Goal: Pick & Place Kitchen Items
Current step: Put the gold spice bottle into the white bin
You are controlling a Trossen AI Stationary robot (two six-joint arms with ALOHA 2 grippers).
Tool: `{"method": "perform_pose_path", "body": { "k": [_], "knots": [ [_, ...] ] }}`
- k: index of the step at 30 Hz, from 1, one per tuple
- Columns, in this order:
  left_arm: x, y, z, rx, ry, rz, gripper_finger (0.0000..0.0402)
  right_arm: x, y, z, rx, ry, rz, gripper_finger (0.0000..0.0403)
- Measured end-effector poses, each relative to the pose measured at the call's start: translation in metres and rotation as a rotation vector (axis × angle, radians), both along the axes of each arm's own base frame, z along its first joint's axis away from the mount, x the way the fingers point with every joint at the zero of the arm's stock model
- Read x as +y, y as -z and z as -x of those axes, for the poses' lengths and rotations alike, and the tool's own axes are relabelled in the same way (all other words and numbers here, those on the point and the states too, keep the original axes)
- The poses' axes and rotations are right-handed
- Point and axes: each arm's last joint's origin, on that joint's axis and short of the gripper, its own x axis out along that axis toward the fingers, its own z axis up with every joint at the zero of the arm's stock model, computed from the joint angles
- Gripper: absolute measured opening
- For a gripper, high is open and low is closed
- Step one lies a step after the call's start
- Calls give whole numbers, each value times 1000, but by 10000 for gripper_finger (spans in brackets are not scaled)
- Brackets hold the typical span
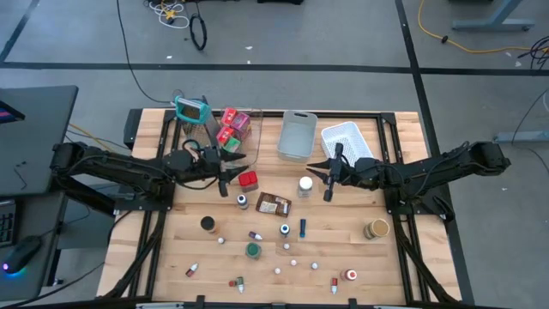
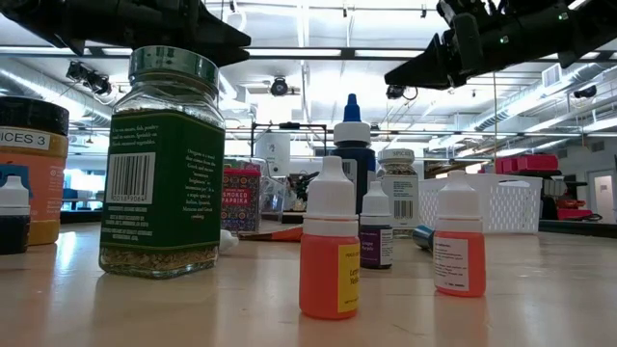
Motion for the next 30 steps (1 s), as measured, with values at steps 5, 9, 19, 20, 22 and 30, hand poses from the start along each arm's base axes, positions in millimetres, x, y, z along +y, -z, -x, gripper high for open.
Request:
{"method": "perform_pose_path", "body": {
  "k": [5, 9, 19, 20, 22, 30],
  "knots": [
    [1, 0, 0, 0, -19, 0, 187, -3, -3, -1, -31, 13, -8, 59],
    [1, 0, 0, -4, -37, 13, 185, -2, -4, -1, -50, -6, -51, 59],
    [1, 0, 0, -9, -38, 30, 183, 13, -25, -7, -12, -267, -72, 113],
    [1, 0, 0, -9, -38, 31, 183, 14, -28, -8, 6, -271, -74, 125],
    [1, 0, 0, -9, -38, 32, 183, 16, -36, -10, 51, -268, -112, 150],
    [1, 0, 0, -6, -38, 33, 183, 33, -68, 3, 445, -261, -267, 227]
  ]
}}
